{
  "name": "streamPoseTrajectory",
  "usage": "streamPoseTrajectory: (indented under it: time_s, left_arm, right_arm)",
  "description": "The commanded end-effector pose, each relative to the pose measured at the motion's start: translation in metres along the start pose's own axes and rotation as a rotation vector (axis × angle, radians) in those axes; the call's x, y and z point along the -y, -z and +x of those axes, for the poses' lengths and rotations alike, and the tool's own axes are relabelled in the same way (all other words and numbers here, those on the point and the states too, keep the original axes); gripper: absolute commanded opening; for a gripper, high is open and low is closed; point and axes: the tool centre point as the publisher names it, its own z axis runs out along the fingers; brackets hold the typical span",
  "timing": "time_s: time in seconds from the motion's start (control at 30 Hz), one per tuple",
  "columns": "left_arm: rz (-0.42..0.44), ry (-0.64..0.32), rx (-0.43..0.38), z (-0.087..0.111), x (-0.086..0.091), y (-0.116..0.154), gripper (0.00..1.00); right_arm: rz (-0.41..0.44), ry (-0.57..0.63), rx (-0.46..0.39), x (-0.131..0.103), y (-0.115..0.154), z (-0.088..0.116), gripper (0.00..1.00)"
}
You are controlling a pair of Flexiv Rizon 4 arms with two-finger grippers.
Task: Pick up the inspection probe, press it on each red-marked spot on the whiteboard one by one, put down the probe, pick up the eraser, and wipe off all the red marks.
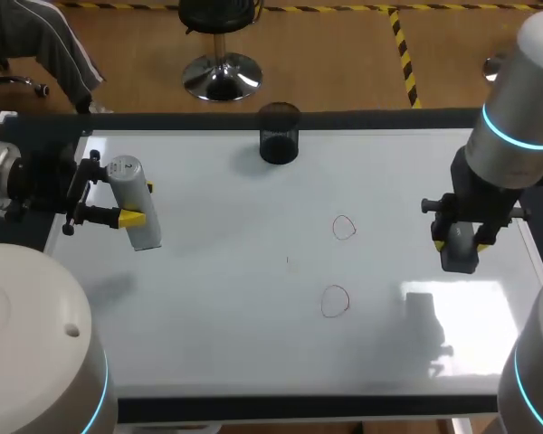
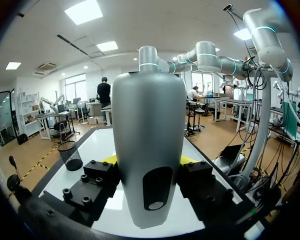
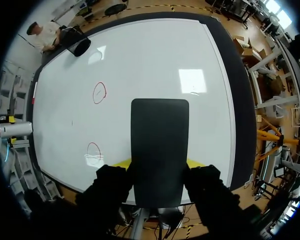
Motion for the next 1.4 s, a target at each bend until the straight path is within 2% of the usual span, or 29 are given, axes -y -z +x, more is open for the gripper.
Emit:
streamPoseTrajectory:
  time_s: [0.03, 0.43, 0.63, 1.0, 1.4]
  left_arm:
    - [0.000, -0.001, -0.001, 0.000, 0.001, 0.001, 0.00]
    - [0.000, -0.001, -0.001, 0.000, 0.001, 0.001, 0.00]
    - [-0.013, 0.017, 0.006, 0.009, 0.000, -0.011, 0.00]
    - [-0.023, 0.026, -0.002, 0.024, 0.010, -0.038, 0.00]
    - [0.000, 0.012, -0.024, 0.033, 0.014, -0.068, 0.00]
  right_arm:
    - [-0.001, 0.002, -0.004, 0.001, 0.000, -0.002, 0.00]
    - [-0.001, 0.002, -0.004, 0.001, 0.000, -0.002, 0.00]
    - [-0.001, 0.002, -0.004, 0.001, 0.000, -0.002, 0.00]
    - [-0.001, 0.002, -0.004, 0.001, 0.000, -0.002, 0.00]
    - [-0.001, 0.002, -0.004, 0.001, 0.000, -0.002, 0.00]
